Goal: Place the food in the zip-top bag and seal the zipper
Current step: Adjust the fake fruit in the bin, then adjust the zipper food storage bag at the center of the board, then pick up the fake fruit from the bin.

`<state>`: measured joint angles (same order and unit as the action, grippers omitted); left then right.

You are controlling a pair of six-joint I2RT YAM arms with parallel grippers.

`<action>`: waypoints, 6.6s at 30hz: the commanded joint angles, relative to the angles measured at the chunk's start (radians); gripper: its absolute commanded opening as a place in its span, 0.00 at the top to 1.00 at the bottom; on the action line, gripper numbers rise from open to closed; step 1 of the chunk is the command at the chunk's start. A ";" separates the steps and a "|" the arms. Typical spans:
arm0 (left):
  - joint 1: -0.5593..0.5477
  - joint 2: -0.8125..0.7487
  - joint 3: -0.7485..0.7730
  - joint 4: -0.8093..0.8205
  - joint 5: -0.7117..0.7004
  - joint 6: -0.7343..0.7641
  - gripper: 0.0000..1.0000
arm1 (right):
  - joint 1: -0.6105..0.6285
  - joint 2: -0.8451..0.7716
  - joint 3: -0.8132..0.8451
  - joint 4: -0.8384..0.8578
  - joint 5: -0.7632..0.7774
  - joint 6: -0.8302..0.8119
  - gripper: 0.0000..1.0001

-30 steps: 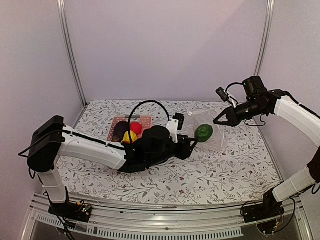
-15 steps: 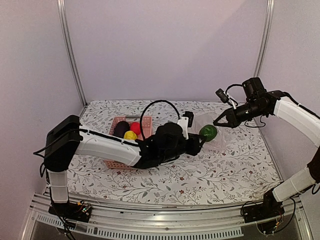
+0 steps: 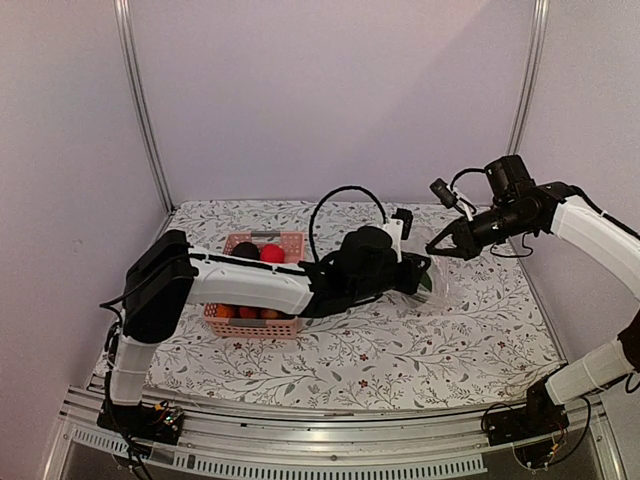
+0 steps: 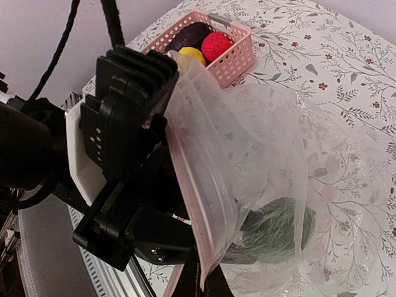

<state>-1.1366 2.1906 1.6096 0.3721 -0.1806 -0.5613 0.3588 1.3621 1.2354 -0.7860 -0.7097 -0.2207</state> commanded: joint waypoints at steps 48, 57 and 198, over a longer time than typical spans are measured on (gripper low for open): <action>0.072 -0.137 -0.195 -0.047 0.105 -0.341 0.72 | 0.014 0.017 -0.059 0.094 0.035 -0.017 1.00; 0.074 -0.111 -0.132 -0.063 0.111 -0.338 0.98 | 0.016 0.018 -0.067 0.106 0.080 -0.018 1.00; 0.155 -0.791 -0.353 -0.383 0.066 0.409 0.59 | 0.129 0.003 0.118 -0.100 0.450 -0.138 1.00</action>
<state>-0.9001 1.5143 1.3800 -0.3180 -0.2184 -0.2157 0.4896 1.3678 1.2995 -0.8364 -0.2455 -0.3515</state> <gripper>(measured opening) 0.556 0.007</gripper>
